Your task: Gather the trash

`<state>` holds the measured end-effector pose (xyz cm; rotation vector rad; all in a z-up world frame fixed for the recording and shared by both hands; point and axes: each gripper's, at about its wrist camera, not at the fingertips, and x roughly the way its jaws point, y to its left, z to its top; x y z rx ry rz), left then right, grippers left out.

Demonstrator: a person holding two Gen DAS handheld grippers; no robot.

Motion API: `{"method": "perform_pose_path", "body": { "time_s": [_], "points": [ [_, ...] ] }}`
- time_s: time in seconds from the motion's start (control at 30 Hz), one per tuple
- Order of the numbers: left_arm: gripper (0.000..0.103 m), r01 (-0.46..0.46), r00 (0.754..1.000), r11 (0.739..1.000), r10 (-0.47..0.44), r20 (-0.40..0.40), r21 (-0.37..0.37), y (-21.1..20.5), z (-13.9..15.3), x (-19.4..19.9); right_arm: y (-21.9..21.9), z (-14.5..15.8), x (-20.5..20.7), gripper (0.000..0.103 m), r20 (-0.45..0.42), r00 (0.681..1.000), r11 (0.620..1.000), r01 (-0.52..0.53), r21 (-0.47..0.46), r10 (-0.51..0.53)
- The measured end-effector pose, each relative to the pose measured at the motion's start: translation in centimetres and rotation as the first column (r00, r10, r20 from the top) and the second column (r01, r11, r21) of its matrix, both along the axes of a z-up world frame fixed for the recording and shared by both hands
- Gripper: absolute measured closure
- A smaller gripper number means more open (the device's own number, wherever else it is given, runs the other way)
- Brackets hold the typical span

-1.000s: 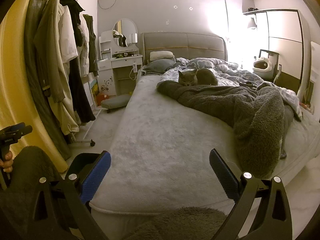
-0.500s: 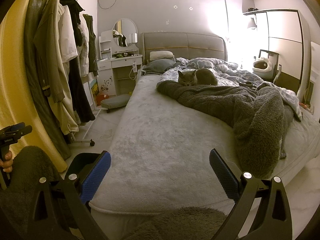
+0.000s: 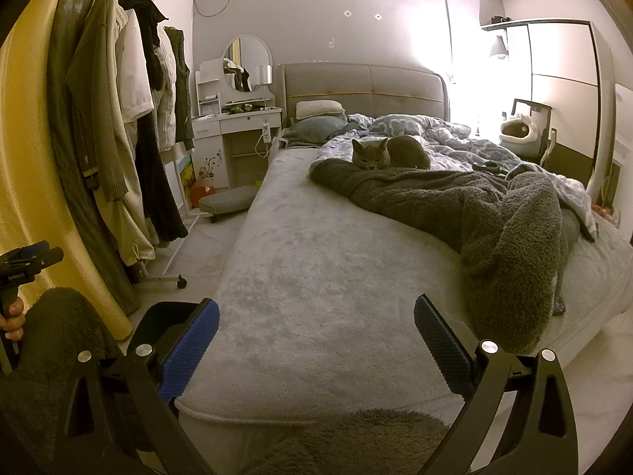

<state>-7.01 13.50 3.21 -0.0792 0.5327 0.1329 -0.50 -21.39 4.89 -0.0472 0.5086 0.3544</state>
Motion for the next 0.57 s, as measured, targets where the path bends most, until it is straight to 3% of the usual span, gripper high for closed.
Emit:
{"method": "perform_pose_path", "body": {
  "time_s": [0.57],
  "points": [
    [0.003, -0.001, 1.0, 1.0, 0.001, -0.003, 0.001, -0.14, -0.04, -0.08, 0.0, 0.15, 0.04, 0.003, 0.0, 1.0, 1.0, -0.001, -0.002, 0.001]
  ]
}}
